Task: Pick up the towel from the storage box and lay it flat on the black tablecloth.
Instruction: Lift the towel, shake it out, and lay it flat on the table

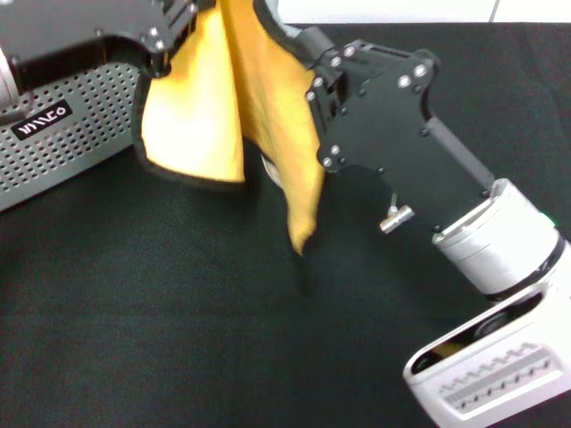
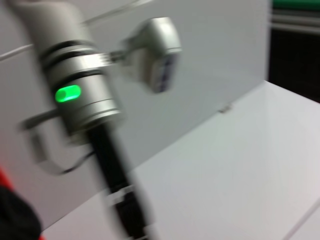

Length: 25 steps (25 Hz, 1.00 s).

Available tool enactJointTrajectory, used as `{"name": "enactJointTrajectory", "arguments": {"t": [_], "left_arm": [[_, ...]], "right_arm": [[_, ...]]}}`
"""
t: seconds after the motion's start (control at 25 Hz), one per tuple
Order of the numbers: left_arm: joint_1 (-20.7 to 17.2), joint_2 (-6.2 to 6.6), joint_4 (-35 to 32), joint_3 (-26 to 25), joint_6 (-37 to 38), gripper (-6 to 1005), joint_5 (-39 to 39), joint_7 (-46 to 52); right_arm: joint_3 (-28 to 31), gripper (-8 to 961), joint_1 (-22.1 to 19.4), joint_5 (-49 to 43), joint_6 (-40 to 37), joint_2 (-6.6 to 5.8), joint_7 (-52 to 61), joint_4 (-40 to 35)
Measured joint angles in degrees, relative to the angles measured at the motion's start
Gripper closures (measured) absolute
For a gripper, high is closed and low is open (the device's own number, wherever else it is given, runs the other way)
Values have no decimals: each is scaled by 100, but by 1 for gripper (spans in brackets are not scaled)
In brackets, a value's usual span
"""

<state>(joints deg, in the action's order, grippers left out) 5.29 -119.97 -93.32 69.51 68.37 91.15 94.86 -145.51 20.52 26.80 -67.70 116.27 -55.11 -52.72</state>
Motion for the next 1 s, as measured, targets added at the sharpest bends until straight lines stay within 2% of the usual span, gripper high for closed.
{"name": "enactJointTrajectory", "arguments": {"t": [0.28, 0.56, 0.68, 0.72, 1.0], "left_arm": [[10, 3, 1005, -53, 213, 942, -264, -547], [86, 1, 1968, -155, 752, 858, -448, -1415], [170, 0, 2241, -165, 880, 858, -492, -1642], [198, 0, 2313, -169, 899, 858, -494, -1676], [292, 0, 2656, -198, 921, 857, -515, -1940]], "right_arm": [[135, 949, -165, 403, -21, -10, 386, -351], [642, 949, -72, 222, 280, -103, 1193, -581], [1083, 949, -42, -372, 622, -180, 1983, -714], [1359, 949, -95, -878, 792, -219, 2500, -829], [1883, 949, -391, -1997, 864, -183, 3383, -1090]]}}
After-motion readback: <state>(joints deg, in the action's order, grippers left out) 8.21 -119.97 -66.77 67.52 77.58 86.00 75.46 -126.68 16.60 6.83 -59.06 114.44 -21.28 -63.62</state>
